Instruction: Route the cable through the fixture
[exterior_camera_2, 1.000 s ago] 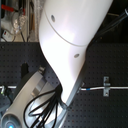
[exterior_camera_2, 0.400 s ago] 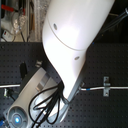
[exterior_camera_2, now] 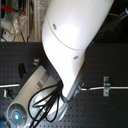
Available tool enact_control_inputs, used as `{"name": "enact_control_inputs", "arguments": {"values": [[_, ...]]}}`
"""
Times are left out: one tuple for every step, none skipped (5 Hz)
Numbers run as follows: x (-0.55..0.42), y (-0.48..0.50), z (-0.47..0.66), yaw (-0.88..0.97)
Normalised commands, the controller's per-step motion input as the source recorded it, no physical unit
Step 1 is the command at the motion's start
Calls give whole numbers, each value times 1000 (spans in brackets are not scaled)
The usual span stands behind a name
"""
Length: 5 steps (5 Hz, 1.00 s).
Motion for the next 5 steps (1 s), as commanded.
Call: {"name": "enact_control_inputs", "arguments": {"values": [[-261,139,269,-20],[-168,121,260,-31],[-141,146,210,-17],[-263,322,378,-26],[-99,121,28,0]]}}
